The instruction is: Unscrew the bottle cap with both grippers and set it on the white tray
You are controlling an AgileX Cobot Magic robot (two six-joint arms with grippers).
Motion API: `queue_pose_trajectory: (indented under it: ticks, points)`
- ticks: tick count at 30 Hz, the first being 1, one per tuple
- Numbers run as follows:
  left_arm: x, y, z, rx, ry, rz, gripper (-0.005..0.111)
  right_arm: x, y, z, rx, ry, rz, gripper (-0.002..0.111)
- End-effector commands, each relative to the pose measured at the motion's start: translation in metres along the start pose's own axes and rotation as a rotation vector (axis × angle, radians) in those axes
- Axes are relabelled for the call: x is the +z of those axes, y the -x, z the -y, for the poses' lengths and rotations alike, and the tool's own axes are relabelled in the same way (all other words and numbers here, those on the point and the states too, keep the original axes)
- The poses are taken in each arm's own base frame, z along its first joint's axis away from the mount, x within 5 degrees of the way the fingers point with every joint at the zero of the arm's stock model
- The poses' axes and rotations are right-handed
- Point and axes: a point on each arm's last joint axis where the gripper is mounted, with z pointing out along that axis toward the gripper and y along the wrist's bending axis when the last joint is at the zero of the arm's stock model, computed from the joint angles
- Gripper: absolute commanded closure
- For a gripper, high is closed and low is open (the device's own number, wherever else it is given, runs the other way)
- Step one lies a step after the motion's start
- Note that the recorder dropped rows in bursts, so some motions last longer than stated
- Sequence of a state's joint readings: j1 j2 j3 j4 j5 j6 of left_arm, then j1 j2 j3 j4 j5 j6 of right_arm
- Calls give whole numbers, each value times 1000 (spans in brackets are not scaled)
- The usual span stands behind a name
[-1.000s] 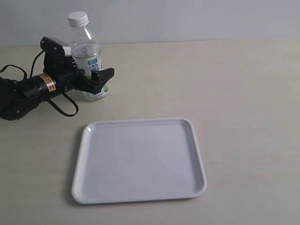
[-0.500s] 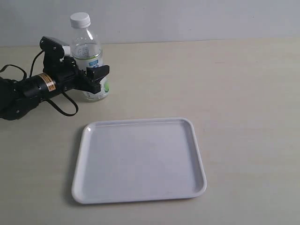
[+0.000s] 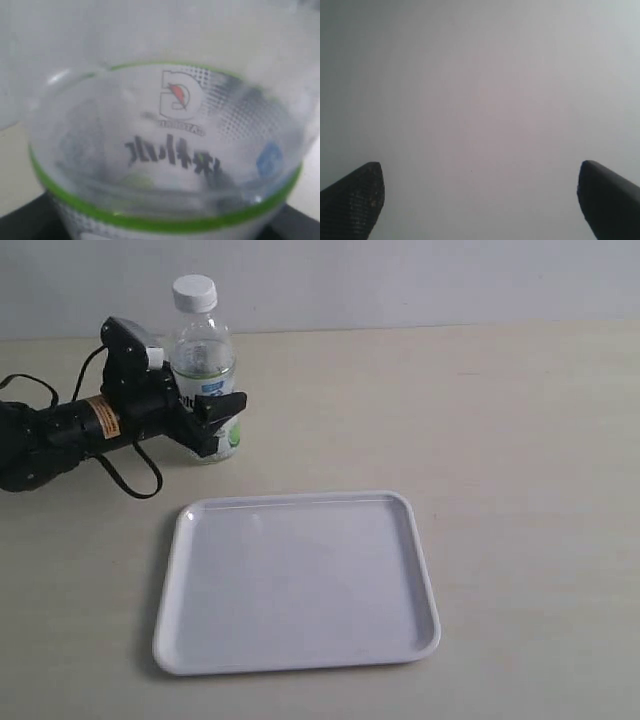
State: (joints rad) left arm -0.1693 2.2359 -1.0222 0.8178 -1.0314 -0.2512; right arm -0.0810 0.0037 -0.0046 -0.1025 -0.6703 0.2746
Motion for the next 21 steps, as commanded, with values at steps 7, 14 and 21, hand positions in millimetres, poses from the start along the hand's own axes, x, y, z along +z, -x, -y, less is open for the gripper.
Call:
queue_pose_trajectory:
  ticks: [7,14,21]
  points:
    - [-6,33,7,131,-101,29,107,24,-1,5,178,-131,-311,23]
    - [-6,33,7,128,-101,29,107,109,2,-9,155,50,-486,34]
    - [-6,32,8,139,-113,16,107,220,-54,-20,234,273,-903,35]
